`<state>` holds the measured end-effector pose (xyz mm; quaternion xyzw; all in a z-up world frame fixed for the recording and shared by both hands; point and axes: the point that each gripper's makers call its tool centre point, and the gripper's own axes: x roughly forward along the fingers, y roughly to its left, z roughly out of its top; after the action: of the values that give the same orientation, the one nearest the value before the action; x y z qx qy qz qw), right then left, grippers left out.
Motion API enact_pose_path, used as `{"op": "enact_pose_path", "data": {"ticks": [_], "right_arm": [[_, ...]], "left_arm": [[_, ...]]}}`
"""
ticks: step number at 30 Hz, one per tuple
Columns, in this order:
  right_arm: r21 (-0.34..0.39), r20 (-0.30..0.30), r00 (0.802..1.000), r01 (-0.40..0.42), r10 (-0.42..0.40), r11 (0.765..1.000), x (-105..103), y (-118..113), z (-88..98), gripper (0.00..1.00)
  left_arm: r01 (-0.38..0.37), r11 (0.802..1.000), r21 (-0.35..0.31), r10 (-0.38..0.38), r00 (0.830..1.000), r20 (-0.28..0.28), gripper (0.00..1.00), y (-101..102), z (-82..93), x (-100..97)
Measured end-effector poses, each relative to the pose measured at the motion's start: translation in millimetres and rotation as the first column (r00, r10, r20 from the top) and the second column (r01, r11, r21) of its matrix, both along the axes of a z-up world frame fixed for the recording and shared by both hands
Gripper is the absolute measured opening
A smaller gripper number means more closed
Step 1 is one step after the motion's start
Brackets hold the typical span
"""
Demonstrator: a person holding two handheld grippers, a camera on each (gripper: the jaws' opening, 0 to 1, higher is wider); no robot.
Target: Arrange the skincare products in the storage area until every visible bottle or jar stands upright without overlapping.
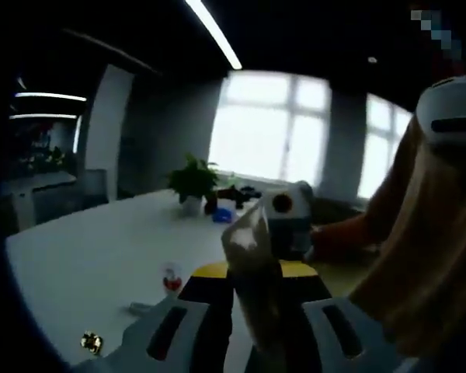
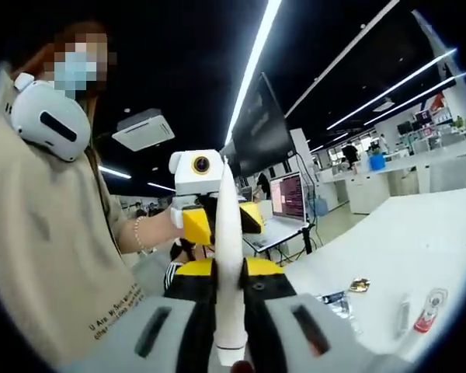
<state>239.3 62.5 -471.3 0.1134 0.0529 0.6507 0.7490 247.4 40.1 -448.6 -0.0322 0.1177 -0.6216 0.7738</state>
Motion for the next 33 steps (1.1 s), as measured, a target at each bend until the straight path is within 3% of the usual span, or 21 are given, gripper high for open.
{"op": "enact_pose_path", "data": {"ticks": [4,11,19,28,33], "right_arm": [[-0.069,0.034,0.999,0.007,-0.005,0.998,3,-1,-10.9,0.12],[-0.219,0.063,0.997,0.056,-0.043,0.974,9,-7,-47.6,0.20],[-0.252,0.032,0.997,0.076,-0.070,0.965,11,-10,-73.8,0.20],[-0.378,0.035,0.995,0.095,-0.089,0.921,18,-6,-121.8,0.22],[-0.410,0.025,0.994,0.105,-0.104,0.906,18,-4,-143.8,0.22]], "left_arm": [[-0.030,0.999,0.021,0.031,0.998,-0.063,0.15,0,-9.1,2.8],[-0.062,0.994,0.091,0.066,0.996,-0.051,0.08,-15,-39.6,5.8],[-0.035,0.992,0.125,0.047,0.995,-0.091,0.07,-18,-69.0,8.7],[-0.011,0.981,0.192,0.028,0.996,-0.088,0.07,-18,-109.6,10.6],[-0.012,0.974,0.226,0.026,0.998,-0.059,0.07,-16,-133.1,9.8]]}}
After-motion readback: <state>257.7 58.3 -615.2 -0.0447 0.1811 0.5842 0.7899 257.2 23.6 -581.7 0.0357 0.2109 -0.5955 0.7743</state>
